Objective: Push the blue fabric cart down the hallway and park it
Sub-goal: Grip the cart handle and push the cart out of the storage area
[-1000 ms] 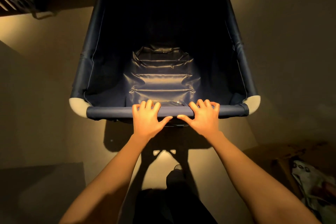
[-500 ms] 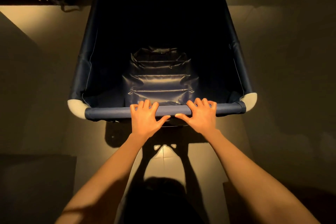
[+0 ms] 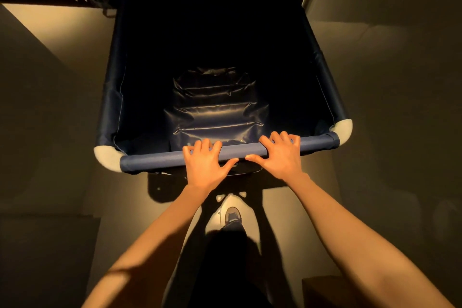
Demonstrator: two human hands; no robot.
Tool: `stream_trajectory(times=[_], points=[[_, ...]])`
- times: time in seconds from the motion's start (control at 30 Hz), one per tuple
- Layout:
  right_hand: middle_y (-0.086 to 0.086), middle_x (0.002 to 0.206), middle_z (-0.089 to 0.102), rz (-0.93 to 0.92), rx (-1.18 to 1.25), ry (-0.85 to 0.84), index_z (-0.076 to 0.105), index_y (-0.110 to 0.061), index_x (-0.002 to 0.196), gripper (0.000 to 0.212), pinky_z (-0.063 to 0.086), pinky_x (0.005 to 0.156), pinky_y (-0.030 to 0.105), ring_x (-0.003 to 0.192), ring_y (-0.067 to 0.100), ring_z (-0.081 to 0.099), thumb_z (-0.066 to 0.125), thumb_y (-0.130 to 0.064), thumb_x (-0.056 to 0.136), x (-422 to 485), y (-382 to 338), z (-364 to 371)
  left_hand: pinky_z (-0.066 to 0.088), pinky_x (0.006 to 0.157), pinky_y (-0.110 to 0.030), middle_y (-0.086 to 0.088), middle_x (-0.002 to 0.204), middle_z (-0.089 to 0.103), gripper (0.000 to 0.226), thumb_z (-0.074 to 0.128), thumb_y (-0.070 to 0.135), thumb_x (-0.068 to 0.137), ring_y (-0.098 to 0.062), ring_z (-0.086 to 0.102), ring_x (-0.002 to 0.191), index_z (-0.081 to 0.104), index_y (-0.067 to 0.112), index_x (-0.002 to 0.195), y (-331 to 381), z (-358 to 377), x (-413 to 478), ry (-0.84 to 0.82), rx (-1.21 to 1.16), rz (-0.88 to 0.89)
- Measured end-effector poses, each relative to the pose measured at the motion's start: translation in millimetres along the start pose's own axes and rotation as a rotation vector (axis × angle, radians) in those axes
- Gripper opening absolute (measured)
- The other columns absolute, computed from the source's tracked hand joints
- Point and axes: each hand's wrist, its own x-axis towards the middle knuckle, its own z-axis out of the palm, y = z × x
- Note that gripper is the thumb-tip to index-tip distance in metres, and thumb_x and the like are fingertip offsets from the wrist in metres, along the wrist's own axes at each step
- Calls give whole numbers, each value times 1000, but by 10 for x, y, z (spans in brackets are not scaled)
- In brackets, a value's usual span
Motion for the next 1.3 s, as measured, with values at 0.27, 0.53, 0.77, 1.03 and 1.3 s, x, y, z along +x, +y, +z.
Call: stream_trajectory(times=[0.27, 0.53, 0.77, 1.03, 1.3], points=[[5, 114, 59, -75, 7, -32, 53, -25, 114, 98, 32, 95, 44, 110, 25, 49, -8, -84, 65, 620, 205, -187, 39, 84, -48, -8, 100, 60, 54, 45, 67, 80, -27, 53, 95, 56, 19, 103, 76, 97, 511, -37, -7, -110], [3, 113, 59, -163, 5, -57, 53, -26, 112, 103, 31, 95, 43, 109, 23, 48, -12, -87, 61, 1323, 401, -262, 36, 92, -49, -6, 108, 60, 56, 40, 69, 81, -26, 52, 104, 54, 23, 110, 118, 175, 1023, -87, -17, -221], [5, 110, 59, -258, -34, -82, 54, -26, 111, 95, 29, 95, 42, 105, 24, 48, 0, -88, 63, 1766, 551, -293, 41, 84, -43, -3, 104, 67, 56, 32, 68, 85, -25, 58, 96, 56, 27, 115, -157, 161, 1212, -71, -11, -163], [8, 108, 61, -350, -54, -53, 56, -23, 108, 63, 30, 93, 44, 103, 26, 50, 35, -75, 79, 1852, 739, -280, 41, 86, -45, -3, 105, 66, 53, 34, 67, 85, -25, 58, 99, 55, 27, 114, 5, 167, 1093, -94, 7, -265], [6, 102, 60, -343, -37, -96, 56, -24, 107, 97, 31, 92, 44, 100, 25, 50, 0, -89, 63, 1330, 946, -320, 39, 83, -43, -3, 109, 65, 54, 32, 65, 87, -25, 57, 100, 54, 26, 117, 464, 90, 601, -92, 34, -265]])
